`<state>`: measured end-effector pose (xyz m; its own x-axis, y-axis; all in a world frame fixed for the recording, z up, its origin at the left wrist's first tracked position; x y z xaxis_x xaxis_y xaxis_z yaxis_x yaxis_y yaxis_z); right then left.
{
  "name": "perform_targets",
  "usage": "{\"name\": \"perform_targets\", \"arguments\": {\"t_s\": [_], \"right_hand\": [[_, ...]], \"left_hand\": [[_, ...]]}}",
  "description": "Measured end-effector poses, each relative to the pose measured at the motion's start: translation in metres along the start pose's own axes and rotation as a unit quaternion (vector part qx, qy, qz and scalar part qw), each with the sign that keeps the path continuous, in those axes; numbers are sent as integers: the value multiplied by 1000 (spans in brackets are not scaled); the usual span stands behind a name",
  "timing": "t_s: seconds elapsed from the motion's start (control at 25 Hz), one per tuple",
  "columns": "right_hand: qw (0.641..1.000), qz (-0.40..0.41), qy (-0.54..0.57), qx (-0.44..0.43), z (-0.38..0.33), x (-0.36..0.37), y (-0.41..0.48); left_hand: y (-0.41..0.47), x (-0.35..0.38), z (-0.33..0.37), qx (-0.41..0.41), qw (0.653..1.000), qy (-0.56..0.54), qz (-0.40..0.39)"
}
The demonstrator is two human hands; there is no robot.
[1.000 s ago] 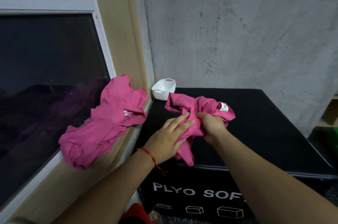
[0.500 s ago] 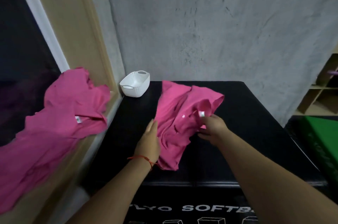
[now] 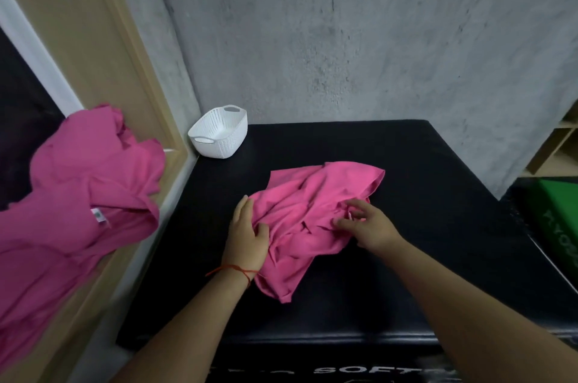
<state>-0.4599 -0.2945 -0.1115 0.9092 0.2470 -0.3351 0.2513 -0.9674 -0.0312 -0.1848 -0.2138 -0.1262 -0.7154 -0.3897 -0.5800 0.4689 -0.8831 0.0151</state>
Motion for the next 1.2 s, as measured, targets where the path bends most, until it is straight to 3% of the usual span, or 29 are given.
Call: {"name": "perform_targets", "arguments": {"t_s": [0.12,0.24,0.4,0.56,0.64,0.76,0.8,0.92,0.96,1.04,1.12,1.2], "right_hand": [[969,-17,-226,-96,19,13,-6],[944,77,-286,-146,51,14,-27],[944,249,-144,-163,81,-8,-55],[915,401,33,-38,95,-26,-56],[901,425,86,1,91,-26,-59],[890,443,112,-6,83,-26,-63],[887,447,114,-8,80,-25,-64],[856,496,148,-5,79,-21,-64],[843,513,162,-5,78,-20,-65],[842,511,167,-35,77,-23,-65],[888,431,111,-117,81,-21,-66],[935,293,-47,-193,81,-15,-61]], "left_hand": [[-4,14,-25,68,992,99,-34],[-23,25,-56,89,979,178,-38],[-36,15,-67,12,997,78,7],[-30,-3,-54,-101,992,-77,17],[-25,-11,-53,-179,964,-190,44],[-25,-10,-45,-288,878,-374,77],[-23,-11,-46,-321,864,-374,102],[-18,-34,-64,-389,884,-192,175],[-19,-41,-68,-380,895,-147,183],[-32,-46,-74,-270,944,-82,172],[-53,-34,-80,-120,982,-31,142],[-70,-20,-80,-39,992,15,115]]}}
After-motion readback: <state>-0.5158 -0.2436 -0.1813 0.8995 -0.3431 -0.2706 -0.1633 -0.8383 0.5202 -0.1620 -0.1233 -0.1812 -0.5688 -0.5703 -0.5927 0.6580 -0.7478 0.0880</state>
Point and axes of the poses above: each hand's wrist, its own y-axis towards the middle knuckle, its own x-axis out of the palm, z = x × y, the point moved 1 cm from there along y, towards the middle knuckle, and after that the axes turned 10 degrees about -x, right-handed, at the moved point
